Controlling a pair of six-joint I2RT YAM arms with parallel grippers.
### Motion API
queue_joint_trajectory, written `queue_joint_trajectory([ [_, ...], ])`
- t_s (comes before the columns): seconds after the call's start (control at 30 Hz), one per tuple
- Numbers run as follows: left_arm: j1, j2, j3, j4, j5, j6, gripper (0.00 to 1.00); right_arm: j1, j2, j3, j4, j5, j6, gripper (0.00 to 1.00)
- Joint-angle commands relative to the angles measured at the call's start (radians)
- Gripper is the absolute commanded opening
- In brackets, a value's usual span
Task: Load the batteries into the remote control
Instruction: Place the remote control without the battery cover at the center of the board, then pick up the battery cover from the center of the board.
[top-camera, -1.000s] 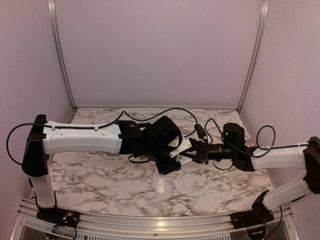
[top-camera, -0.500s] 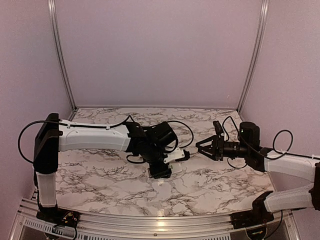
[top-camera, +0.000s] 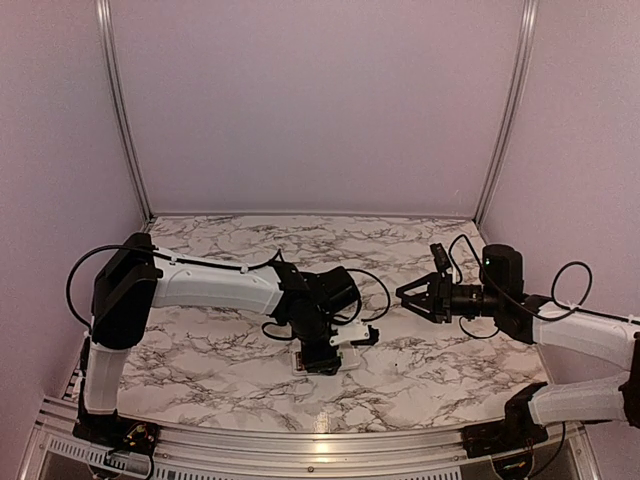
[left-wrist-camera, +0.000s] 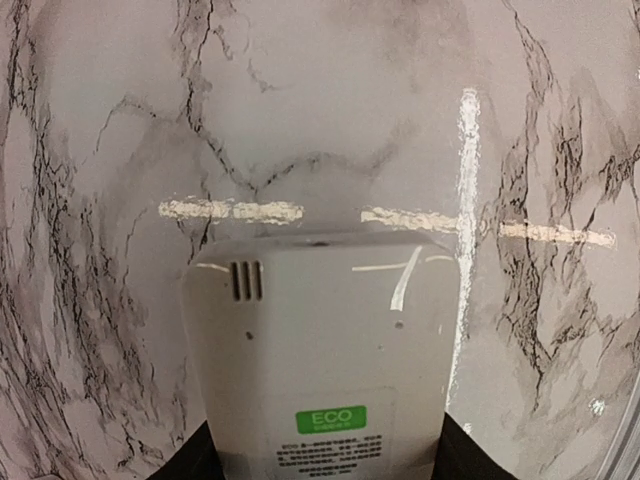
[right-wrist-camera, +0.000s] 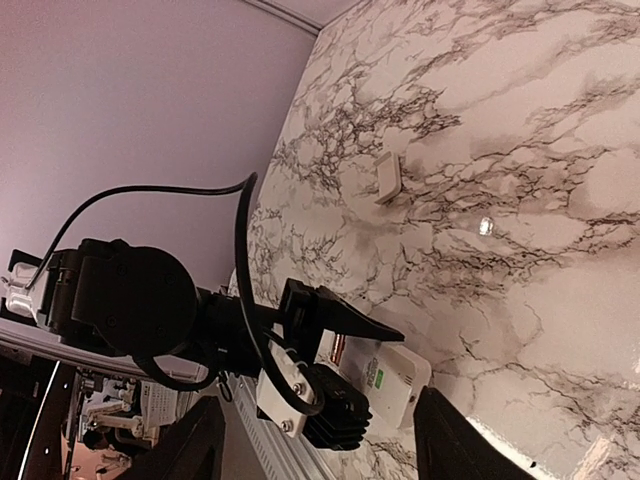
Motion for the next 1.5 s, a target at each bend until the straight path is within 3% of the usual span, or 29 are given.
queue_joint_trajectory([
  [0.0,0.002,0.031,0.032,-0.01,0.035,0.03,0.48,-0.01,-0.014,0.019,-0.025,-0.002,-0.015,0.63],
  [0.13,0.002,0.051,0.044,-0.026,0.042,0.045,0.56,-0.009,-0.008,0.022,-0.023,-0.003,-0.015,0.63],
  [0.43,0.003,0.09,0.069,-0.054,0.075,0.066,0.63,-0.009,0.001,0.048,-0.044,-0.005,-0.03,0.63],
  [0.57,0.003,0.096,0.077,-0.064,0.083,0.071,0.72,-0.009,0.002,0.056,-0.054,-0.004,-0.035,0.63],
  [0.87,0.012,-0.013,0.062,-0.058,0.108,0.037,0.78,-0.01,0.022,0.067,-0.046,-0.012,-0.058,0.63],
  [1.07,0.18,-0.219,-0.061,0.122,0.155,-0.133,0.77,-0.009,0.04,0.087,-0.04,-0.017,-0.105,0.64],
  [1.2,0.303,-0.324,-0.197,0.278,0.113,-0.286,0.75,-0.009,0.047,0.146,-0.109,0.008,-0.199,0.64],
  [1.37,0.405,-0.295,-0.182,0.246,0.008,-0.492,0.64,-0.01,0.041,0.229,-0.232,0.092,-0.319,0.64],
  [1.47,0.41,-0.276,-0.17,0.238,-0.029,-0.589,0.61,-0.009,0.04,0.268,-0.285,0.149,-0.365,0.64],
])
